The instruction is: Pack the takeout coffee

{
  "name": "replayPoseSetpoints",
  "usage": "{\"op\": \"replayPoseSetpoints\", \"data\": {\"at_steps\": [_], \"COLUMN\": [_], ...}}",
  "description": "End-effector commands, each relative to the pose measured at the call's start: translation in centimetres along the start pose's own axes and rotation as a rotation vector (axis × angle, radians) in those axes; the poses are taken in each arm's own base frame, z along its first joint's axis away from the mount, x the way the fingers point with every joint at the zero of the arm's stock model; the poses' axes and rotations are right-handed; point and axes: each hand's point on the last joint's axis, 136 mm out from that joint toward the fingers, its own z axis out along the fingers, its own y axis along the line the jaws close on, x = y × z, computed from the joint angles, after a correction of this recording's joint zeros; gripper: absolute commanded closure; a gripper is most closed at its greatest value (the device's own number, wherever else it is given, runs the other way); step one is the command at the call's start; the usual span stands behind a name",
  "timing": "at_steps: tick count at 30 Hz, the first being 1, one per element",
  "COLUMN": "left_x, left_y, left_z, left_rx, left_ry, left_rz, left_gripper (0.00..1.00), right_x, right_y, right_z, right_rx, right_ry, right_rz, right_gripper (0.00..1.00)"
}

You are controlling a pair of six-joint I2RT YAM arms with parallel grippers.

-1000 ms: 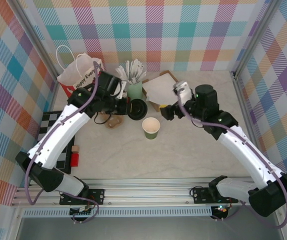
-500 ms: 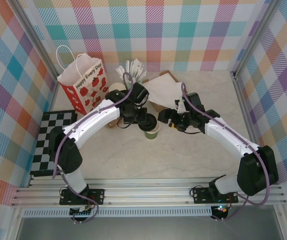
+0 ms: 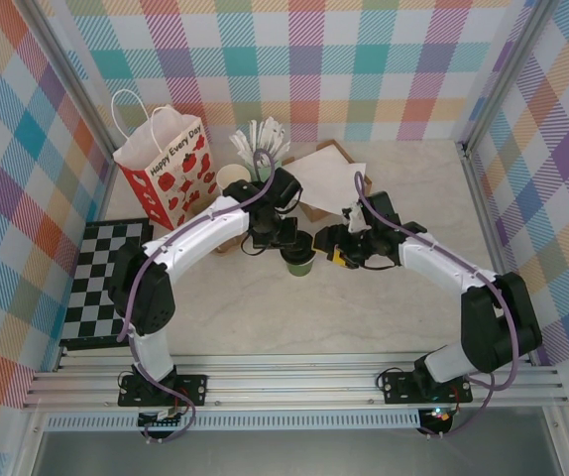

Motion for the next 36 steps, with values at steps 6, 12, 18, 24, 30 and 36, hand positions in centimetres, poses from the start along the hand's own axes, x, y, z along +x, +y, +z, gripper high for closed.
{"op": "replayPoseSetpoints", "data": {"at_steps": [6,12,18,24,30,36], "left_x": [-0.5,-0.6,-0.5,-0.2,0.4,1.1], "left_y": [-1.0,-0.8,-0.8,-1.0,-0.7,-0.7], "left_z": [0.1,0.5,1.2,1.6,2.7,3.4], "left_rx": [0.012,-0.011,-0.02,-0.014,-0.026,-0.017], "left_ry": [-0.004,0.01,0.035,0.06,0.103,0.133], "left_rz": [0.045,0.065,0.067,0.072,0.079,0.084], "left_gripper": [1.0,1.0,1.0,1.0,1.0,1.0], "right_x": [-0.1,-0.2,-0.2,0.0,1.0,2.9], "right_y": [-0.4,-0.8,-1.0,-2.3,-5.4,-9.0], "right_z": [0.4,0.7,1.1,1.7,2.0,2.2], "right_rx": [-0.009,0.001,0.004,0.05,0.179,0.299], "right_ry": [-0.001,-0.004,0.006,0.023,0.054,0.087], "right_rz": [-0.011,-0.005,0.0,0.044,0.107,0.157], "right_gripper": [0.46,0.54,0.56,0.6,0.65,0.67]}}
